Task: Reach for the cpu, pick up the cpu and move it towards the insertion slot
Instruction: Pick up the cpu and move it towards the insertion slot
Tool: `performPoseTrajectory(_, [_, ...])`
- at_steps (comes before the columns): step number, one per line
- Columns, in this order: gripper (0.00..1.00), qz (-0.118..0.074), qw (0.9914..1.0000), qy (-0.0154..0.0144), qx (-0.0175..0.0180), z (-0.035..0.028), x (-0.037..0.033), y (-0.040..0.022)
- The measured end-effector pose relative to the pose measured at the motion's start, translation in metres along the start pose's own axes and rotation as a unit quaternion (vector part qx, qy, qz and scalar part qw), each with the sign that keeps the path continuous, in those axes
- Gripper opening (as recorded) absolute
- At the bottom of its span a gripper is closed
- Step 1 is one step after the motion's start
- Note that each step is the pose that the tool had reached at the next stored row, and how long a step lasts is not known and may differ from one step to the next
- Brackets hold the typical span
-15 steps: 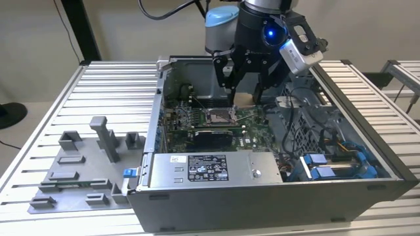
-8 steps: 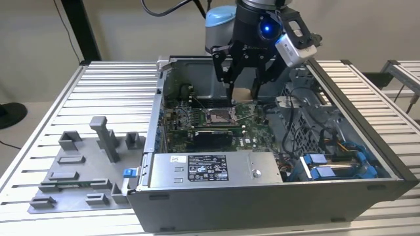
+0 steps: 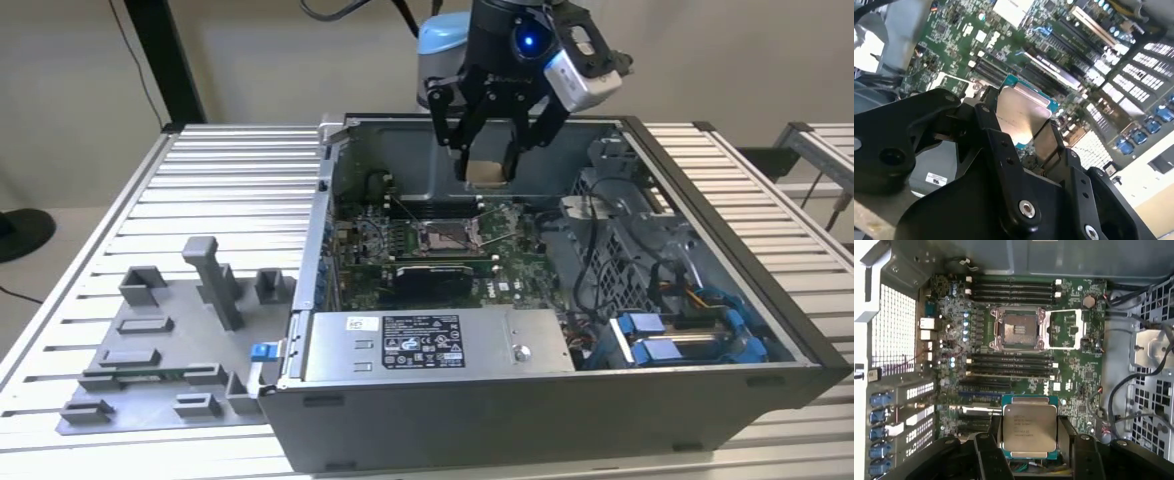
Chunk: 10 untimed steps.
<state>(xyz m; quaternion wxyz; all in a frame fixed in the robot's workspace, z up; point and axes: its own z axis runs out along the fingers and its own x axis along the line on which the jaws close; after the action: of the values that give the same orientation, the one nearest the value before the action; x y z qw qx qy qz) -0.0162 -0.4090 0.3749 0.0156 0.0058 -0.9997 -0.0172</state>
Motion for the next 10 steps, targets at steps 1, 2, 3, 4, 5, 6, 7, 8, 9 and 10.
performPoseTrajectory(1, [0.0,0.0,1.0,0.0,0.0,0.0004,-0.0001,0.0045])
performPoseTrajectory(2, [0.0,0.0,1.0,0.0,0.0,0.0009,-0.0001,0.009])
performPoseTrajectory(3, [0.0,0.0,1.0,0.0,0.0001,0.0013,-0.0001,0.0135])
performPoseTrajectory(4, [0.0,0.0,1.0,0.0,0.0002,0.0017,-0.0001,0.0181])
performPoseTrajectory(5, [0.0,0.0,1.0,0.0,0.0001,0.0021,-0.0001,0.0227])
performPoseTrajectory(6, [0.0,0.0,1.0,0.0,0.0001,0.0025,0.0,0.0271])
performPoseTrajectory(7, [0.0,0.0,1.0,0.0,0.0002,0.0029,0.0,0.0315])
performPoseTrajectory(8, [0.0,0.0,1.0,0.0,0.0001,0.0033,0.0,0.036])
performPoseTrajectory(9, [0.0,0.0,1.0,0.0,0.0002,0.0044,0.0002,0.045])
performPoseTrajectory(10, [0.0,0.0,1.0,0.0,0.0001,0.005,0.0003,0.0493])
